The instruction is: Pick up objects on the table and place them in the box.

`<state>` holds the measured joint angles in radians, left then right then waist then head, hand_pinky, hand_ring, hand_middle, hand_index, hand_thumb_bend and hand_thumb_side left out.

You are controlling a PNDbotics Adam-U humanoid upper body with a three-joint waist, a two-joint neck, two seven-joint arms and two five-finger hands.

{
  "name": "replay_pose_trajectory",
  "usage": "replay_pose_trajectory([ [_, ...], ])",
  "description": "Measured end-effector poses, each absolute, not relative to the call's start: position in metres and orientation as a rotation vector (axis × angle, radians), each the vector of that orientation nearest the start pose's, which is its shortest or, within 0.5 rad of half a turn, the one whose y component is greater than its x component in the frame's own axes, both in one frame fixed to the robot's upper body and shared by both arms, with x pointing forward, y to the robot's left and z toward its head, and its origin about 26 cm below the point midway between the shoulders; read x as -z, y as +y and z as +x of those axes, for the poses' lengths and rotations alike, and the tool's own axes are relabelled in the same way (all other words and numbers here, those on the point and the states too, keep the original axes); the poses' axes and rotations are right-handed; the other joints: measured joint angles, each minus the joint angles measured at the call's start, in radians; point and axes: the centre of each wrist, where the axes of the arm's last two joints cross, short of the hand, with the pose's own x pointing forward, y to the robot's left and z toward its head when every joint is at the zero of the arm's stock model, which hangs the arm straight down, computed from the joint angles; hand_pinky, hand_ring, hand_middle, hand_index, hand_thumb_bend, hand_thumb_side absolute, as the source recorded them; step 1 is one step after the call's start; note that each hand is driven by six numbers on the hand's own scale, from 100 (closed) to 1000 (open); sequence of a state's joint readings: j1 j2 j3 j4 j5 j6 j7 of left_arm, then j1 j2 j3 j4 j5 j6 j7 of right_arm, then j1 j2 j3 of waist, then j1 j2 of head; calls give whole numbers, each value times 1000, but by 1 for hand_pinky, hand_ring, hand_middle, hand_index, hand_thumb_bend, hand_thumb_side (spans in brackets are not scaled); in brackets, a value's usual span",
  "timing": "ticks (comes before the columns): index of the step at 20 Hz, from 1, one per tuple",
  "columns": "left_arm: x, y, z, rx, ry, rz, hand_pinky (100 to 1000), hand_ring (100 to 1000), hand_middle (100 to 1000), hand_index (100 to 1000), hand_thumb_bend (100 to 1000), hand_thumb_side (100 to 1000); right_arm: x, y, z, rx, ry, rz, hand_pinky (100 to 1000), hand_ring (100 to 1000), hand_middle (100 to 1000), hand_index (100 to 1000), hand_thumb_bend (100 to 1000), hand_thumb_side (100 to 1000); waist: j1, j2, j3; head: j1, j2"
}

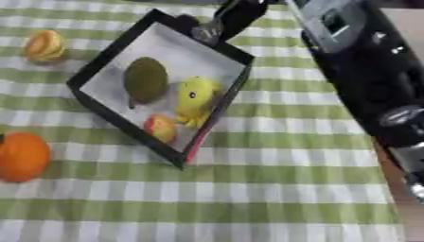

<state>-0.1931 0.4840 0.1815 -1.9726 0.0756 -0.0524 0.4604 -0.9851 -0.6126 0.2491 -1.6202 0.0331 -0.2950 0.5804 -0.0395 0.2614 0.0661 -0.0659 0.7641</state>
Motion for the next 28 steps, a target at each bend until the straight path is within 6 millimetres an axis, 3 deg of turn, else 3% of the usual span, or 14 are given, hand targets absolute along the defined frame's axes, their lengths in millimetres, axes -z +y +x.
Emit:
replay_pose_trajectory([
  [2, -203, 339, 285, -174, -2293, 636, 828, 867, 815, 826, 100, 656, -358, -238, 359, 1891, 2908, 127, 1000, 846, 748, 890, 100, 172, 0, 0, -6, 4, 0],
  [5, -204, 340, 285, -163, -2295, 647, 827, 867, 815, 826, 100, 653, -356, -269, 335, 1685, 3100, 42, 1000, 855, 755, 889, 100, 183, 0, 0, -11, 10, 0],
  [7, -205, 341, 284, -153, -2295, 656, 825, 867, 815, 827, 100, 651, -346, -289, 322, 1573, 3212, -3, 1000, 856, 755, 890, 100, 174, 0, 0, -13, 16, -1],
  [8, -205, 342, 283, -144, -2293, 664, 824, 866, 814, 827, 100, 648, -339, -298, 317, 1514, 3272, -22, 1000, 849, 747, 885, 100, 222, 0, 0, -16, 19, -1],
  [11, -207, 346, 281, -101, -2288, 694, 818, 860, 809, 830, 100, 631, -319, -324, 306, 1319, 3449, -42, 1000, 822, 710, 863, 100, 197, 11, 0, -21, 27, -1],
  [14, -209, 351, 278, 40, -2243, 734, 816, 859, 809, 848, 100, 613, -299, -345, 299, 1150, 3600, 4, 1000, 810, 695, 854, 100, 238, 24, 0, -24, 31, -1],
  [20, -226, 365, 271, 647, -1920, 780, 868, 891, 851, 905, 100, 504, -285, -358, 289, 1038, 3690, 90, 1000, 802, 685, 850, 100, 252, 43, 0, -20, 23, -1],
  [25, -245, 366, 269, 1048, -1612, 782, 913, 912, 865, 889, 399, 430, -283, -360, 286, 1002, 3711, 135, 1000, 797, 679, 842, 100, 275, 51, 0, -15, 19, 0],
  [28, -246, 364, 269, 1197, -1453, 752, 920, 915, 855, 869, 463, 396, -284, -360, 286, 994, 3717, 145, 1000, 795, 676, 840, 100, 291, 54, 0, -15, 23, 0],
])
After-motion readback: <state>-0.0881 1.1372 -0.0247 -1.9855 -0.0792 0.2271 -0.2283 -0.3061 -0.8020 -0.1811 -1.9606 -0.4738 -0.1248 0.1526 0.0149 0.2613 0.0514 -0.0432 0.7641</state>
